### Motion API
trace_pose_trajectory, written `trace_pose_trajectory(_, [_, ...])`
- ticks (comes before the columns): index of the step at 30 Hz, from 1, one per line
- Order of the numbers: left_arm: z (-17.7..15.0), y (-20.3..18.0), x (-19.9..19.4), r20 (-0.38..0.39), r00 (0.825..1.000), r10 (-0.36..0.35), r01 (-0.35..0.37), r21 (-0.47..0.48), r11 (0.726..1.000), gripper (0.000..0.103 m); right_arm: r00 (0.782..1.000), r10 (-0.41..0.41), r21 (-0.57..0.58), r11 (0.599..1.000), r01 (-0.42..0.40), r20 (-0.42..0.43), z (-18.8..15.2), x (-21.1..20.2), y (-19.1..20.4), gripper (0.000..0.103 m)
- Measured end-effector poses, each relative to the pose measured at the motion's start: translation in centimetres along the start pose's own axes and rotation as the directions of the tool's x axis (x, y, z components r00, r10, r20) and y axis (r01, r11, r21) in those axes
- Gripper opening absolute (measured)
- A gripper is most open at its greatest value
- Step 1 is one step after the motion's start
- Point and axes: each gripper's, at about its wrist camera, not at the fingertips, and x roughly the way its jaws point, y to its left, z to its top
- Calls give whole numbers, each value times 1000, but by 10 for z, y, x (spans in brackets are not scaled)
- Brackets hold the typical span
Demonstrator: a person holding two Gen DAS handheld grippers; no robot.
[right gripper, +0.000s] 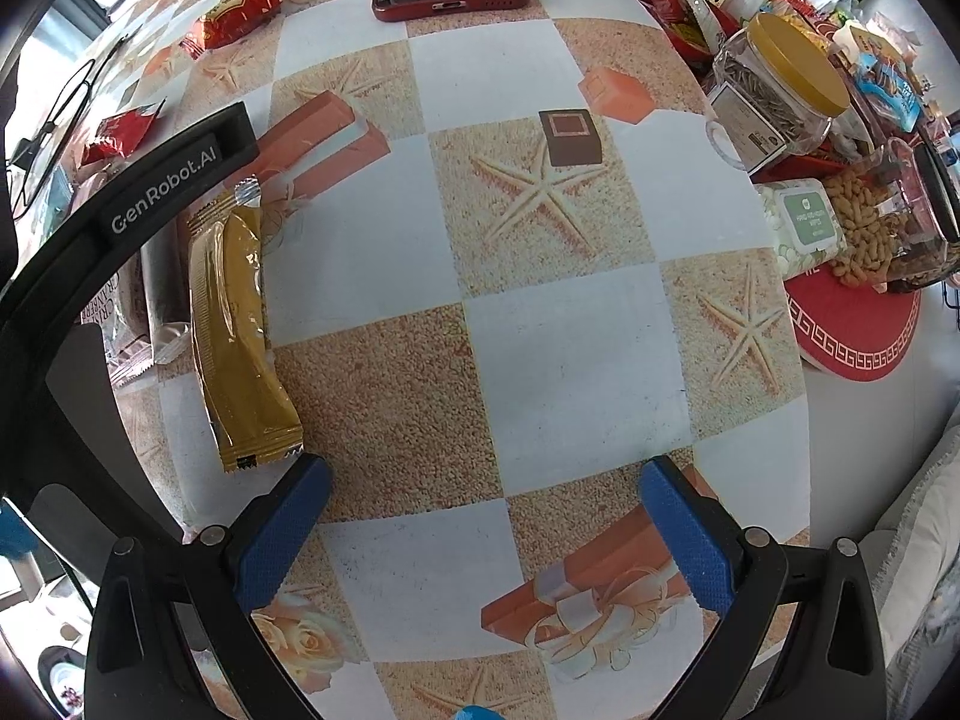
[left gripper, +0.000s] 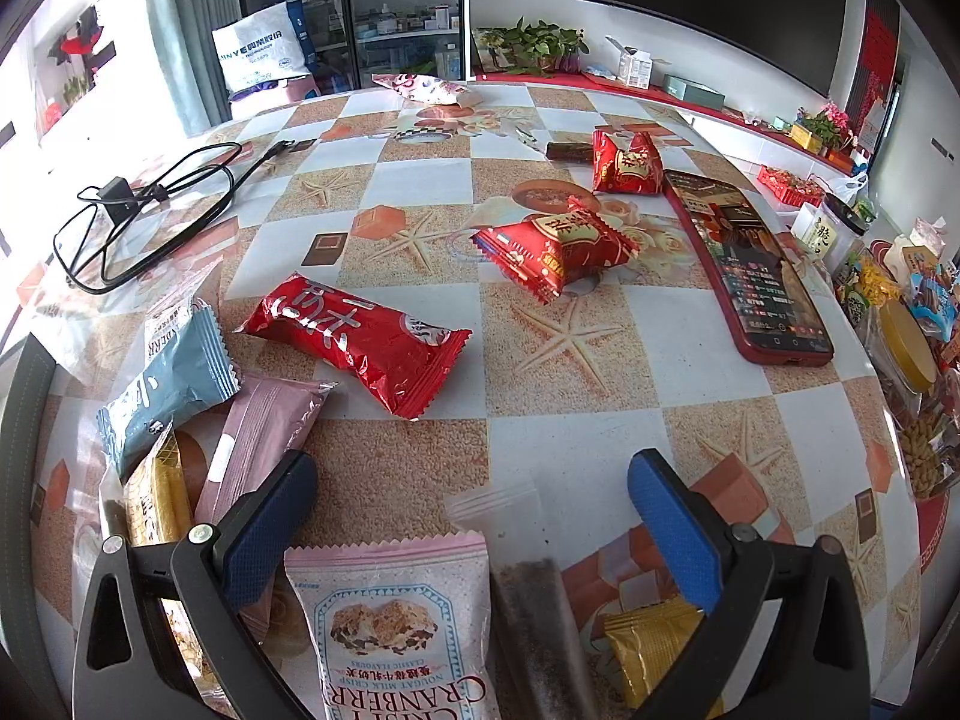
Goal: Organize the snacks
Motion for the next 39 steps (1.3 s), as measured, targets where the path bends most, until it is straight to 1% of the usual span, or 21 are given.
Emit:
trace_pose_trajectory(2, [0,0,-1,0,1000,0,0,0,1000,103,1000,22,-1,1000,-22,-10,-2,0,0,103])
trace_pose_trajectory(5, [-1,0,-2,0,1000,0,0,0,1000,103,997,-48,-1,999,48,-62,11,2,0,103])
trace_pose_trajectory(6, [-2,0,-3,0,1000,0,0,0,1000,103,996,-51,-1,999,51,-75,12,3,0,103])
trace_pose_trajectory(11, [-3,1,-5,0,1000,1,-1,0,1000,103,988,-13,-6,1000,12,-151,21,7,-2,103])
trace_pose_trajectory(12, [-3,1,-6,-4,1000,1,-1,1,1000,103,986,-23,-5,1000,22,-163,23,7,-2,103])
trace_pose_trajectory(13, [-2,1,-6,-28,1000,-3,4,16,1000,103,985,-25,-5,1000,24,-172,24,7,-2,103])
trace_pose_trajectory(15, [6,2,-3,-133,990,-38,48,76,996,103,983,-12,-7,1000,11,-181,25,7,-3,103])
trace_pose_trajectory(16, [12,0,1,-214,975,-53,79,118,990,103,983,-11,-7,1000,10,-185,25,7,-4,103])
trace_pose_trajectory(17, [14,-1,2,-251,967,-53,87,126,988,103,983,-10,-7,1000,9,-185,26,6,-4,103])
trace_pose_trajectory(18, [19,-1,5,-311,949,-54,100,133,986,103,983,-11,-7,1000,10,-185,26,5,-4,103])
trace_pose_trajectory(21, [22,-4,2,-376,924,-75,151,177,972,103,986,6,-7,1000,-7,-165,26,6,-3,103])
trace_pose_trajectory(22, [22,0,-9,-381,920,-92,171,180,969,103,987,6,-8,1000,-7,-160,27,5,-3,103])
trace_pose_trajectory(23, [21,4,-20,-375,921,-108,186,178,966,103,988,8,-8,1000,-9,-155,26,5,-3,103])
trace_pose_trajectory(26, [19,23,-56,-327,939,-109,185,210,960,103,992,11,-8,1000,-12,-127,21,4,-2,103])
trace_pose_trajectory(27, [30,37,-65,-361,930,-68,159,227,961,103,993,10,-8,1000,-11,-121,20,2,-2,103])
trace_pose_trajectory(29, [28,68,-76,-374,925,-63,150,207,967,103,994,8,-10,1000,-9,-113,16,-2,0,103])
trace_pose_trajectory(30, [22,88,-78,-388,920,-54,135,186,973,103,994,8,-11,1000,-9,-111,15,-3,0,103])
trace_pose_trajectory(32, [7,122,-72,-435,900,-30,96,131,987,103,994,9,-12,1000,-10,-107,10,-4,0,103])
trace_pose_trajectory(34, [-9,158,-60,-511,859,-36,69,46,997,103,993,5,-16,1000,-7,-117,5,-4,3,103])
trace_pose_trajectory(37, [-30,190,-47,-573,819,-34,24,-25,999,103,986,-17,-11,1000,15,-167,13,-1,8,103])
trace_pose_trajectory(39, [-36,199,-41,-587,809,-42,26,-36,999,103,983,-28,-4,1000,28,-179,15,-4,13,103])
